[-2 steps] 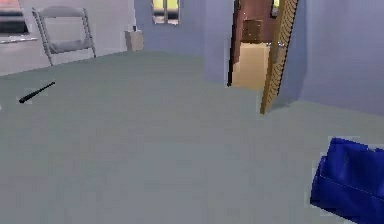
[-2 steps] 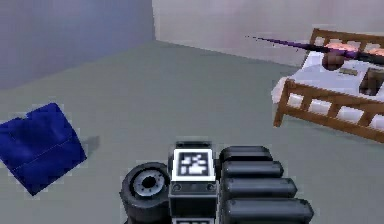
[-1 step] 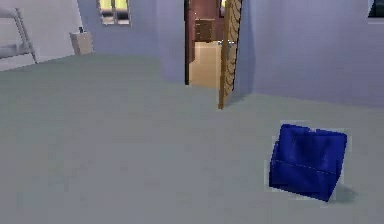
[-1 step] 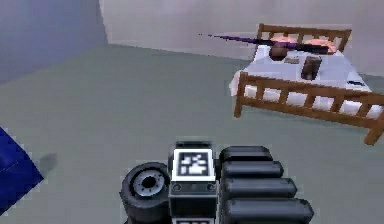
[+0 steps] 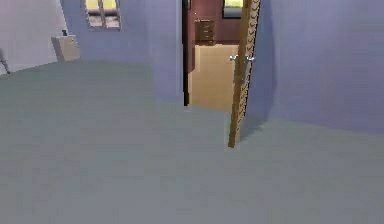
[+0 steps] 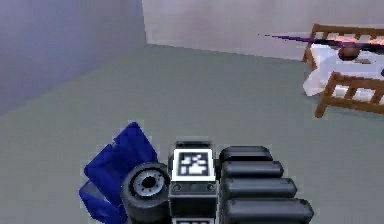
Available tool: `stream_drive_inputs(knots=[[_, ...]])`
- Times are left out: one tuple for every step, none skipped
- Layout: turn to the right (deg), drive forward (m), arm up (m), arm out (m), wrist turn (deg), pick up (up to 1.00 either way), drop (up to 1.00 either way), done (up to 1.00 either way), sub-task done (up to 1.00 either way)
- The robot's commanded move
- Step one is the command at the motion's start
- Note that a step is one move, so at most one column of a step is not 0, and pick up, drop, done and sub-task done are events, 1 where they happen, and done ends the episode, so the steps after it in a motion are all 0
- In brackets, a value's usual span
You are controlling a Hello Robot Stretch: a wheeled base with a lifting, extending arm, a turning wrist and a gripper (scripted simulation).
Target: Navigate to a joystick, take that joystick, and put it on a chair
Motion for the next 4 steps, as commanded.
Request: stream_drive_inputs(knots=[[0.0,1.00,0.00,0.00,0.0,0.00,0.00,0.00,0.00],[0.0,0.95,0.00,0.00,0.0,0.00,0.00,0.00,0.00],[27.0,0.00,0.00,0.00,0.0,0.00,0.00,0.00,0.00],[0.0,0.05,0.00,0.00,0.0,0.00,0.00,0.00,0.00]])
